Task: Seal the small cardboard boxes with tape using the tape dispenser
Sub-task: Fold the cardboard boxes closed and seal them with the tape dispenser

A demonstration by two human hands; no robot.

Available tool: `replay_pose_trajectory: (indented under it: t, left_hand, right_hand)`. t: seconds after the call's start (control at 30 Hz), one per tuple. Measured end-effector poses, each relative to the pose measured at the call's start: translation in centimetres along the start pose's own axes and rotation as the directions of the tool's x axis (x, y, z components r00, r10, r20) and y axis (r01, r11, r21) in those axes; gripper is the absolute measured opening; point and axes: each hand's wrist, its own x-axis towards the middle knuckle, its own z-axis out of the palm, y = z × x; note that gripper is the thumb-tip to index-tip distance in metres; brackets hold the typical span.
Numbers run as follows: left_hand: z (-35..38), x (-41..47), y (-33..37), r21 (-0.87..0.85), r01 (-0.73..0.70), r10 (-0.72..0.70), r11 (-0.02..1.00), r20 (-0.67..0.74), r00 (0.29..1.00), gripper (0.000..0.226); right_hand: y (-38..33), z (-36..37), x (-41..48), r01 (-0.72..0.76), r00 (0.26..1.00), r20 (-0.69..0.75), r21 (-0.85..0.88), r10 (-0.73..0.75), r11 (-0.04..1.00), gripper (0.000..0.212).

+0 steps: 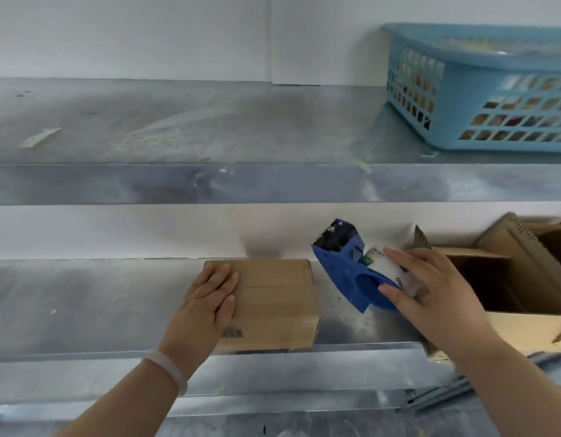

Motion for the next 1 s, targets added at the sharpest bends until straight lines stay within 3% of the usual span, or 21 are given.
replay_pose_trajectory:
  t: [0.17, 0.3, 0.43, 0.6, 0.73, 0.83, 0.93, 1.0]
  left_hand:
    - [3.0, 1.1, 4.7, 0.007, -0.046, 0.046, 0.999, 0.008, 0.999, 0.067]
    - [4.1, 2.0, 6.8, 0.068, -0.024, 0.021, 0.997, 0.047, 0.999, 0.081]
    - [4.7, 2.2, 8.5, 0.205, 0.003, -0.005, 0.979, 0.011, 1.0, 0.057]
    - [4.6, 3.1, 9.7, 0.277, -0.007, -0.019, 0.961, 0.092, 0.996, 0.079]
    - [3.4, 2.6, 11.1, 0.1, -0.052, 0.061, 0.994, -0.096, 0.993, 0.069]
    - [3.1, 1.7, 13.5, -0.069, -0.17, 0.161, 0.983, -0.115, 0.98, 0.059]
    - [2.2, 1.0, 16.0, -0.344, -0.033, 0.018, 0.939, -0.047, 0.999, 0.044]
    - [1.7, 0.8, 17.2, -0.558, 0.084, -0.082, 0.826, 0.028, 0.996, 0.029]
  right_hand:
    - [1.0, -2.5, -1.4, 0.161, 0.98, -0.119, 0.011, -0.158, 0.987, 0.057]
    - [1.3, -3.6, -1.7, 0.173, 0.975, -0.159, 0.114, -0.154, 0.978, 0.056]
    - [1.2, -3.1, -1.8, 0.211, 0.97, -0.15, 0.134, -0.191, 0.968, 0.055]
    - [0.5, -1.7, -1.9, 0.264, 0.956, -0.175, 0.155, -0.236, 0.952, 0.052]
    - [0.0, -1.2, -1.8, 0.306, 0.941, -0.215, 0.196, -0.263, 0.932, 0.055]
    - [-0.7, -1.0, -1.8, 0.329, 0.932, -0.238, 0.235, -0.274, 0.915, 0.057]
    - [-1.5, -0.6, -1.8, 0.341, 0.925, -0.277, 0.303, -0.26, 0.89, 0.058]
    - [-1.8, -0.2, -1.8, 0.32, 0.932, -0.281, 0.347, -0.228, 0.882, 0.06]
